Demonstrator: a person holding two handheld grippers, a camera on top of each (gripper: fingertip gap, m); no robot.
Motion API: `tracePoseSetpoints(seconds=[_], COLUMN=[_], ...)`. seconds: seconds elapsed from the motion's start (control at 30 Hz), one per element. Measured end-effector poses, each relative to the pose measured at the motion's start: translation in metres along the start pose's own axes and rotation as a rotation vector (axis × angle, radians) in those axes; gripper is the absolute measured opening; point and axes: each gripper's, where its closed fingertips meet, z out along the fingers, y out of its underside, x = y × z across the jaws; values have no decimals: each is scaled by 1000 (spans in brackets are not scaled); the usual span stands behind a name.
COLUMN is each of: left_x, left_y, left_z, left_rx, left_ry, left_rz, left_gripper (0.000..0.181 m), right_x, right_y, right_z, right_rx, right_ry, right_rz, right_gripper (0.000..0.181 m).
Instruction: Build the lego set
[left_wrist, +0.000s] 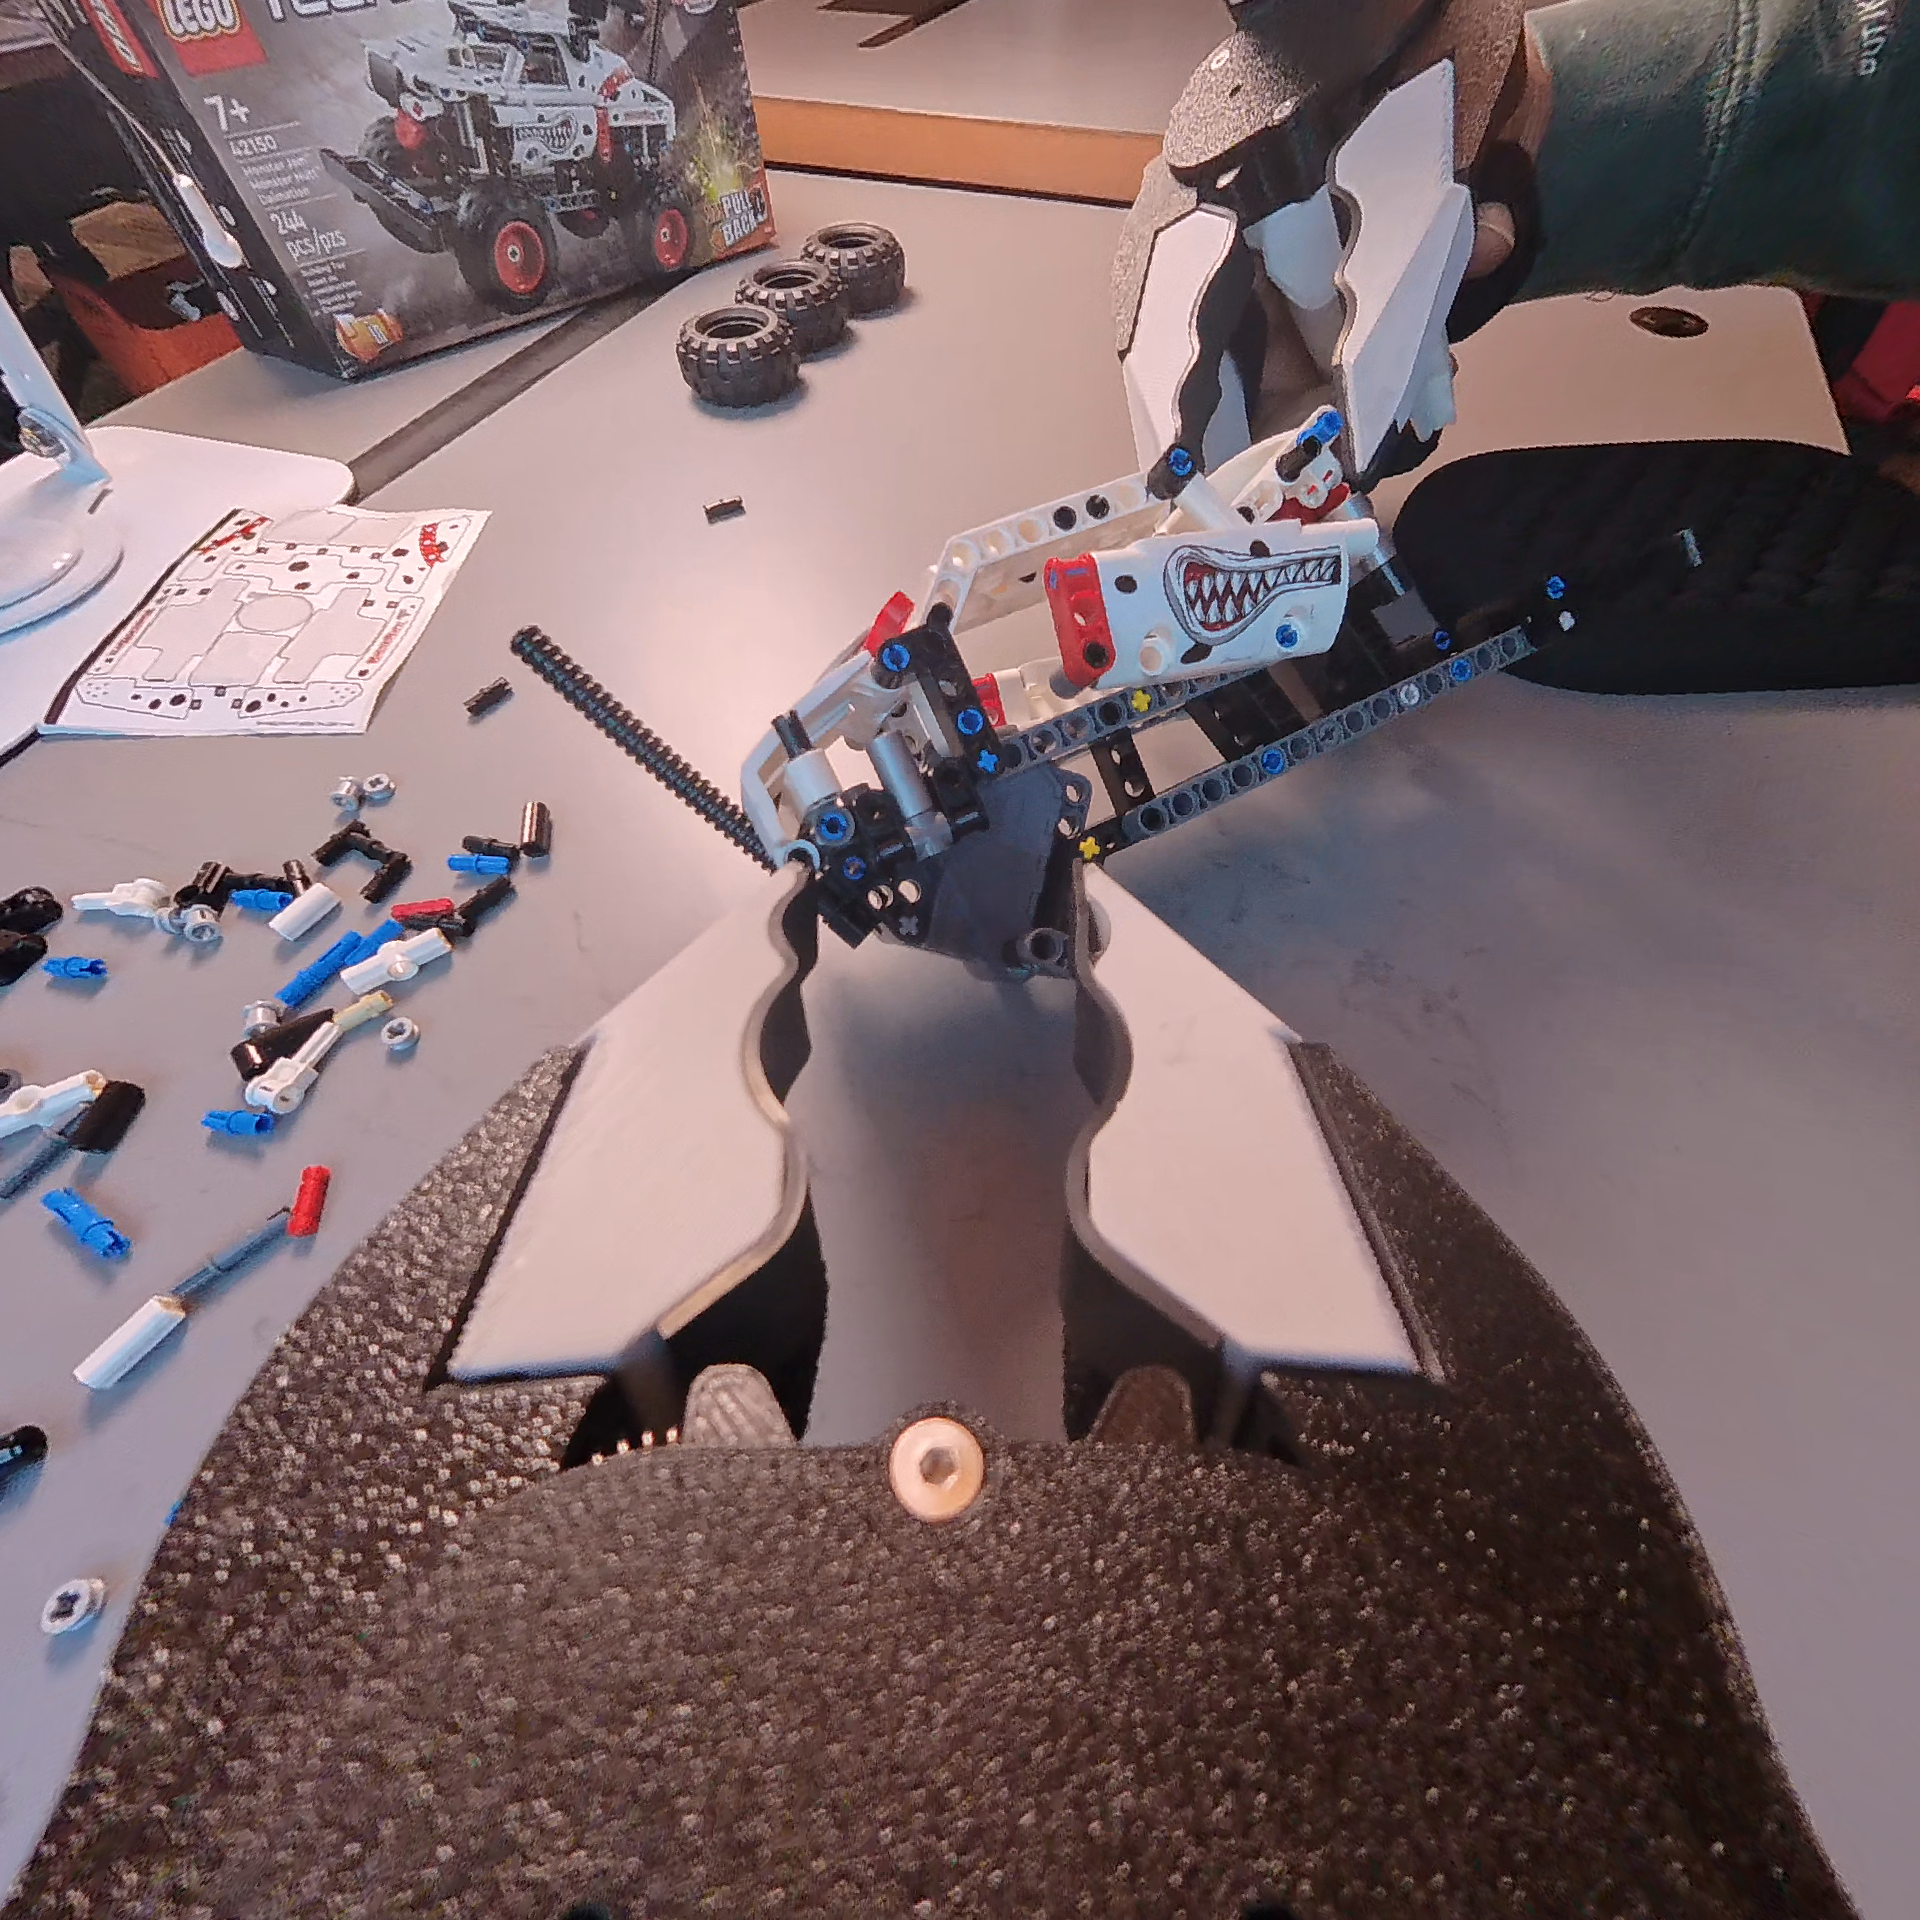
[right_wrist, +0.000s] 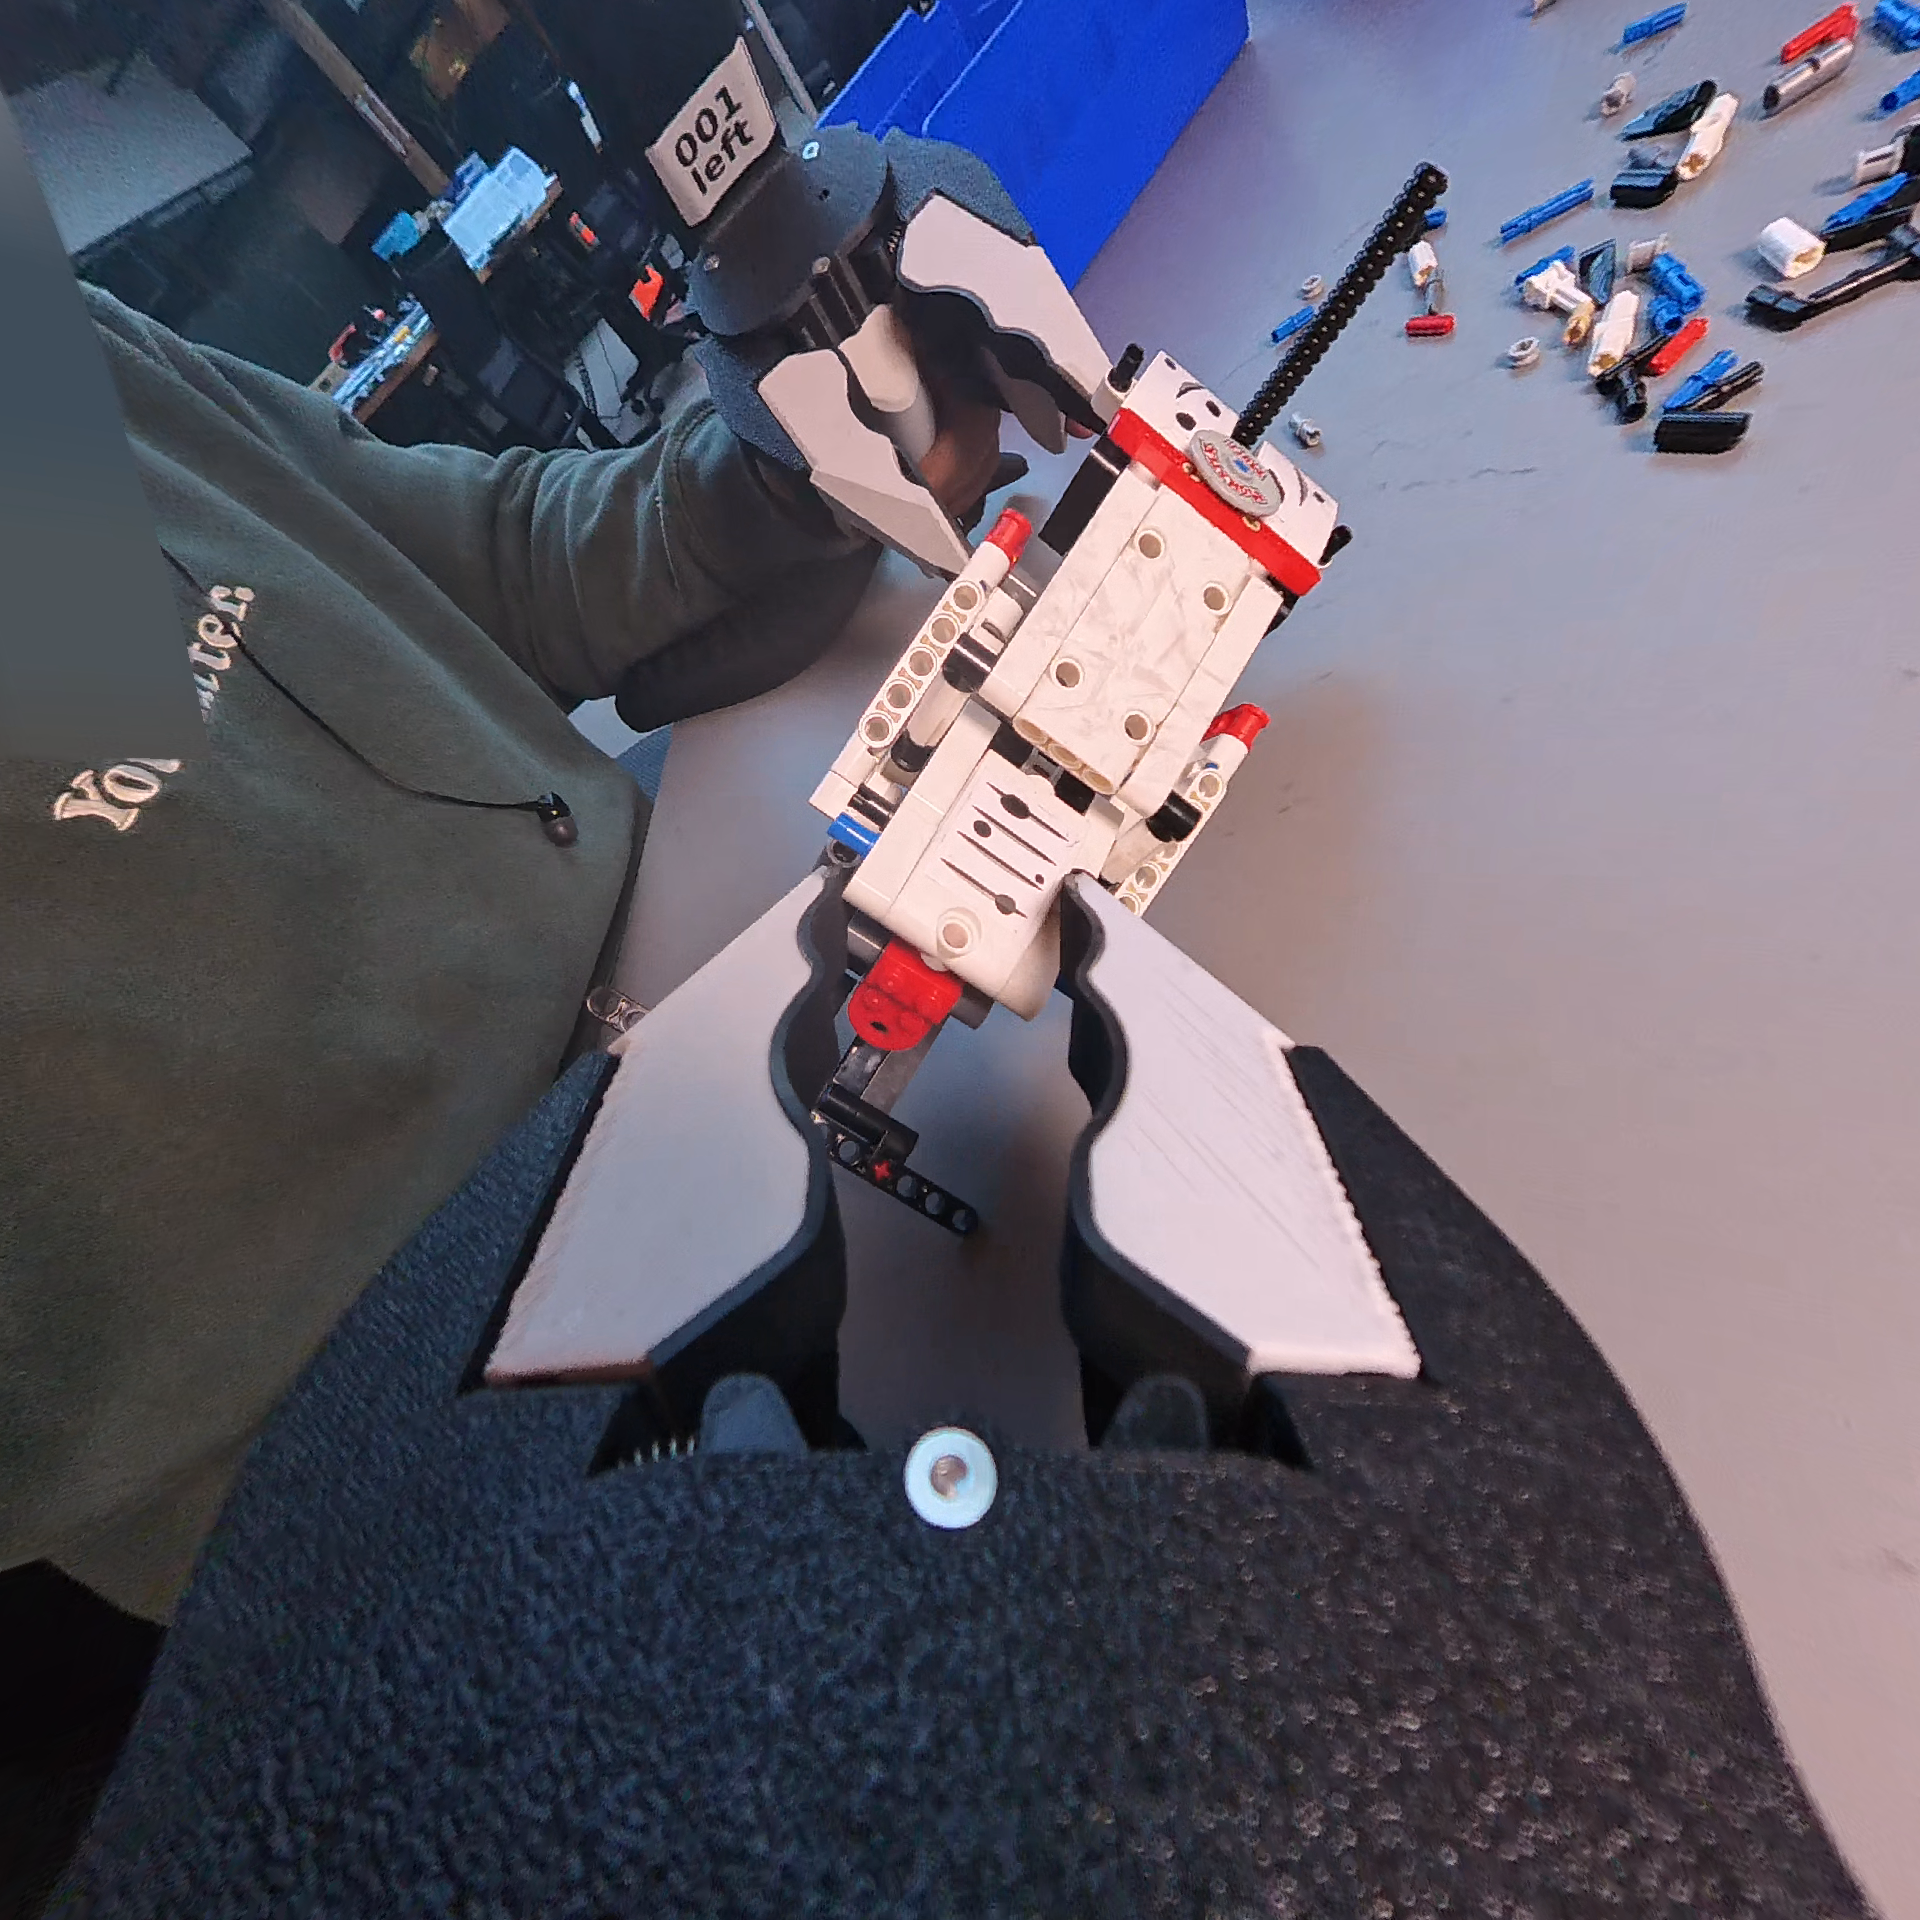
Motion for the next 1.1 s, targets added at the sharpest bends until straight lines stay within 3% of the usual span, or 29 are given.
tracePoseSetpoints(seconds=[0.83,1.1], left_x=[2,-12], left_y=[0,-10], left_z=[0,-11], left_rx=[2,54], left_ry=[6,-34], left_rz=[4,14], left_gripper=[49,58], right_x=[1,-1], right_y=[1,1], right_z=[-1,0], right_rx=[20,-3], right_ry=[-48,-73], right_rz=[3,-11], right_gripper=[40,40])
